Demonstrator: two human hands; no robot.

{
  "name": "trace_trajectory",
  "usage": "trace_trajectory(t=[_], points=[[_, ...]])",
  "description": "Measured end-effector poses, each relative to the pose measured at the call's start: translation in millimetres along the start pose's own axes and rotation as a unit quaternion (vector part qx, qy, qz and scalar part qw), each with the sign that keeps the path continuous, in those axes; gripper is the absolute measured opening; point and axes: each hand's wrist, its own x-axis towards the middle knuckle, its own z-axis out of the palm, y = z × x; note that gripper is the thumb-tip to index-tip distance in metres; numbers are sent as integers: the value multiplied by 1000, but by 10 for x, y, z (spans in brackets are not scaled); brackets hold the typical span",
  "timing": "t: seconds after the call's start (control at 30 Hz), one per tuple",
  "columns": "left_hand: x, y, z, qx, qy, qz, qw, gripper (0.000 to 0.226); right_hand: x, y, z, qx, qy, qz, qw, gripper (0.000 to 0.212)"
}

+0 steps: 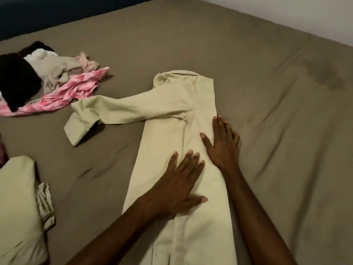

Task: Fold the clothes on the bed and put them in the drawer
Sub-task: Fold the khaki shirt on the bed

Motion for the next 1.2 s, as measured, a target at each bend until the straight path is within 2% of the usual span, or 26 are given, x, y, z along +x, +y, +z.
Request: trace_trajectory(t=[0.23,0.3,0.37,0.5,0.6,0.7,0.77,0.83,0.87,0.9,1.0,1.1,1.17,1.2], points=[[-1022,662,66,13,-54,-13,998,104,-163,-151,-380,89,-77,65,991,106],[-1174,733,91,16,-48,-11,999,102,-439,-281,-568,102,-77,74,989,100],[-1264,736,126,10,-34,-13,999,99,-939,-393,-619,91,-77,56,991,91],[-1387,713,178,-25,5,6,1000,89,-2117,-461,-429,-1,-57,12,998,90],[-1479,637,187,-123,93,19,988,59,-2454,-403,-306,-51,-42,2,998,90],[-1581,401,154,-251,247,-40,935,41,-2485,-443,-353,-41,-44,18,998,91],[-1625,83,45,-291,351,-164,875,36,-2425,-516,-366,-43,-29,20,998,88],[-1656,-323,-150,-339,399,-317,791,36,-2337,-598,-331,-44,-20,8,999,86],[-1668,-565,-219,-353,408,-371,756,42,-2309,-614,-290,-47,-21,3,999,85],[-1697,-839,-289,-341,417,-410,736,49,-2273,-627,-238,-55,-20,-2,998,84],[-1744,-1664,-453,-282,403,-500,713,76,-2266,-611,-127,-70,-10,2,997,82],[-1677,-2248,-608,-346,354,-579,648,105,-2277,-604,-96,-78,-5,1,997,82],[-1597,-2489,-670,-372,333,-612,613,112,-2269,-599,-84,-82,-2,2,997,82],[-1557,-2591,-679,-365,319,-626,611,109,-2263,-600,-78,-81,-1,3,997,81]])
